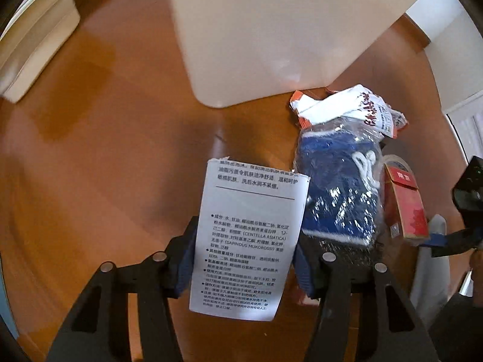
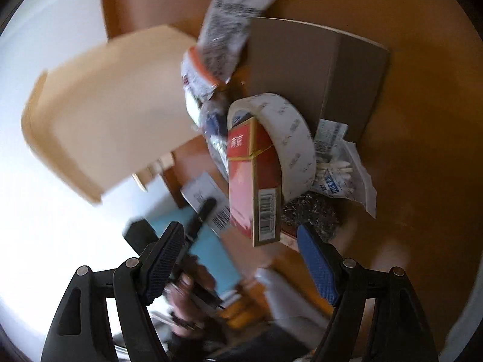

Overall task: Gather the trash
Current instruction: 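Grasp the red cigarette pack with the right gripper while the left lifts the leaflet, then drop the leaflet into the wastebasket with the left gripper while the right carries the cigarette pack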

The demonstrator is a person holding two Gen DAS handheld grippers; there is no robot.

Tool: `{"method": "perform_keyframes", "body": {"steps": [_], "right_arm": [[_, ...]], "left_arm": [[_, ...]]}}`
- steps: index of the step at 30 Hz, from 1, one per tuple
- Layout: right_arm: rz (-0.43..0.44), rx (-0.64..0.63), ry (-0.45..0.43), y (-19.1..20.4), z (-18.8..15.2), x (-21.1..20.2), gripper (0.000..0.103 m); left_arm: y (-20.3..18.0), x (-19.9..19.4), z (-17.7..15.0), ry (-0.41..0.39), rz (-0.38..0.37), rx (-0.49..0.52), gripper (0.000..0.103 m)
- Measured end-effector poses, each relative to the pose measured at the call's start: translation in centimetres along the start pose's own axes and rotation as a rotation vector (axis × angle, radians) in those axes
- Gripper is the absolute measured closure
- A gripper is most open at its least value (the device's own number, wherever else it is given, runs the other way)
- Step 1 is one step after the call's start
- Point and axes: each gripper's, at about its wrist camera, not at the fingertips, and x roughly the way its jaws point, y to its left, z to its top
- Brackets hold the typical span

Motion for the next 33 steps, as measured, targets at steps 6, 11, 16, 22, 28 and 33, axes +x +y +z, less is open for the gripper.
{"method": "perform_keyframes", "body": {"steps": [6,11,16,22,28,33], "right_arm": [[-0.026,0.002,0.030,-0.8,0.7,2.1,0.027],[-0.063,-0.048,0.059,-0.2,0.6,3.6,0.067],[-0.063,-0.086,0.034,0.6,0.4,2.6,0.079],[-0.042,-0.221,0.013,3.7,-0.6,1.0,0.079],[-0.042,-0.385,-0.047,7.5,-1.6,-1.8,0.079],[-0.035,-0.400,-0.094,7.3,-1.5,-3.3,0.079]], "left_arm": [[1.5,-0.6,-0.8,0.007,-0.004,-0.023,0.049],[1.6,-0.6,-0.6,-0.015,-0.016,-0.048,0.049],[1.4,-1.9,-1.0,-0.034,-0.029,-0.070,0.049],[-1.2,-5.6,-0.9,-0.112,-0.060,-0.097,0.049],[-5.9,-12.9,0.8,-0.254,-0.147,-0.059,0.049],[-7.5,-19.1,4.8,-0.393,-0.216,-0.034,0.049]]}}
